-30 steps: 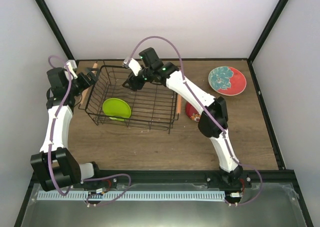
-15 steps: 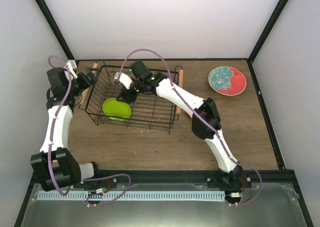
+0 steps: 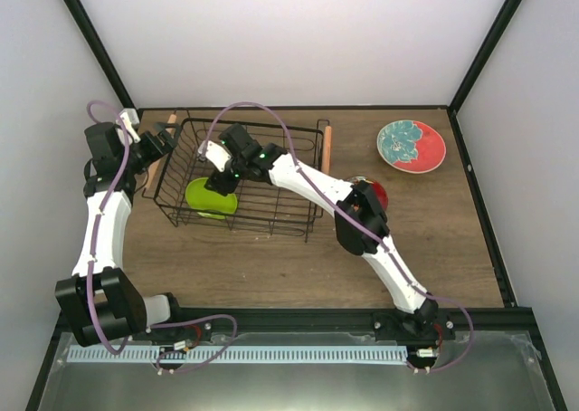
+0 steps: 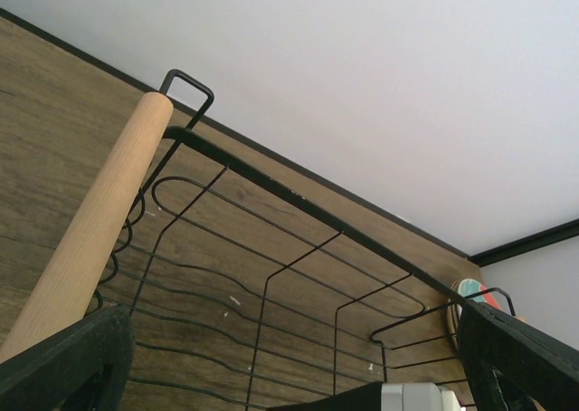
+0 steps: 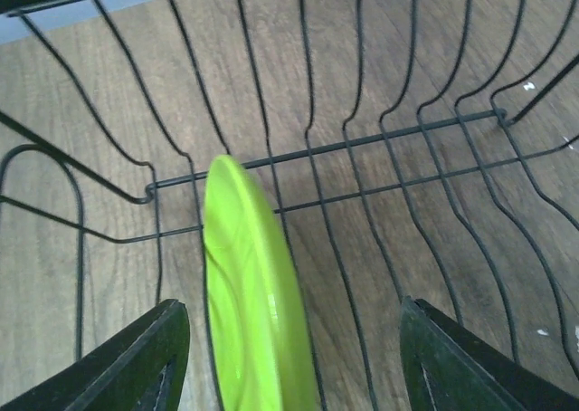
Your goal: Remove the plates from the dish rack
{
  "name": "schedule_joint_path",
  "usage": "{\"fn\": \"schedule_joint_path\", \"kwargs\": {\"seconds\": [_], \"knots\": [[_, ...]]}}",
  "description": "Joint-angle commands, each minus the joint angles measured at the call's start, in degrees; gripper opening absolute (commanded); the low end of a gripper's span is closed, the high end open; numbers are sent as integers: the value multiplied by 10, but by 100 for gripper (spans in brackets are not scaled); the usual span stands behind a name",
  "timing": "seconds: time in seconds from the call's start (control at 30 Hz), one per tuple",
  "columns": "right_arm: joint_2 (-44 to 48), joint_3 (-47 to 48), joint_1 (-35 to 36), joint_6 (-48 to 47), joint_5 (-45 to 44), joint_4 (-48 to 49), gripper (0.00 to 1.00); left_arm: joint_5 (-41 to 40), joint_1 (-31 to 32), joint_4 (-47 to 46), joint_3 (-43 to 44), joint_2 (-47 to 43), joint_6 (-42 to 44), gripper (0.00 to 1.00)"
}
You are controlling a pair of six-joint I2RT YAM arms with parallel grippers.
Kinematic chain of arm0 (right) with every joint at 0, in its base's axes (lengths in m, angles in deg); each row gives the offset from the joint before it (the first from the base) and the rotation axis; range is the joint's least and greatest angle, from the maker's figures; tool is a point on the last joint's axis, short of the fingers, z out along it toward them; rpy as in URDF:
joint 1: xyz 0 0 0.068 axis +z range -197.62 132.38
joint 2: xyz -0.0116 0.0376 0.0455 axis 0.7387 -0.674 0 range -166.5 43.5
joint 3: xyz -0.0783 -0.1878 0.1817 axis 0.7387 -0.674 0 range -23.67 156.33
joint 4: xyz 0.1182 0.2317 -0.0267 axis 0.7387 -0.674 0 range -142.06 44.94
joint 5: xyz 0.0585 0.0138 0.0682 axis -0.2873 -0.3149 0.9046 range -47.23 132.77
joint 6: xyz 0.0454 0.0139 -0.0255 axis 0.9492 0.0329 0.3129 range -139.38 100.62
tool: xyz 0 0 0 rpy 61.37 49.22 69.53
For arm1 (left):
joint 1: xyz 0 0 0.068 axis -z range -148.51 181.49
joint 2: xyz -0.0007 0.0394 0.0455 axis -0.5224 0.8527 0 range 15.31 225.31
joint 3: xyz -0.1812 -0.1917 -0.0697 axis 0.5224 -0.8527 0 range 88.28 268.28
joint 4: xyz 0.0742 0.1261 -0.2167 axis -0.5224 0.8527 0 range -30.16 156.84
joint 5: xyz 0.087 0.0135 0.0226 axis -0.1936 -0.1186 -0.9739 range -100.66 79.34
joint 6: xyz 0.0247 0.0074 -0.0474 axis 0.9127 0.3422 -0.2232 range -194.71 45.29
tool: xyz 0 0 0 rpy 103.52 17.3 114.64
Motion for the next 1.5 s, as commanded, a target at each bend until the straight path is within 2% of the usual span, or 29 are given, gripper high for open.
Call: {"fn": "schedule_joint_path", "kwargs": {"seconds": [0.0, 0.1, 0.17, 0.27, 0.4, 0.5, 0.83, 1.2, 1.33, 1.47], "knots": [[-21, 5, 1, 14, -31, 18, 65, 6, 2, -6, 1, -12, -3, 100], [-32, 6, 0, 19, -35, 19, 63, 6, 2, -6, 0, -12, -3, 100], [-36, 6, 0, 24, -26, 20, 58, 6, 2, -6, -1, -12, -2, 100], [-38, 7, 0, 27, -13, 21, 44, 8, 2, -5, -1, -11, -2, 100], [-32, 7, 0, 26, -8, 21, 14, 8, 2, -7, -2, -9, -2, 100], [-23, 5, 0, 22, -4, 26, 1, 9, 2, -9, -4, -9, -4, 100], [70, -45, 1, -28, -69, 102, 1, 8, 2, -6, -5, -5, -3, 100], [133, -16, 0, -109, -162, 135, 1, 10, 2, -14, -4, 2, -8, 100], [163, 9, -24, -93, -203, 131, 1, 10, 2, -12, -4, 1, -5, 100], [216, -6, -78, -47, -219, 142, 1, 10, 3, -15, -4, 4, -7, 100]]}}
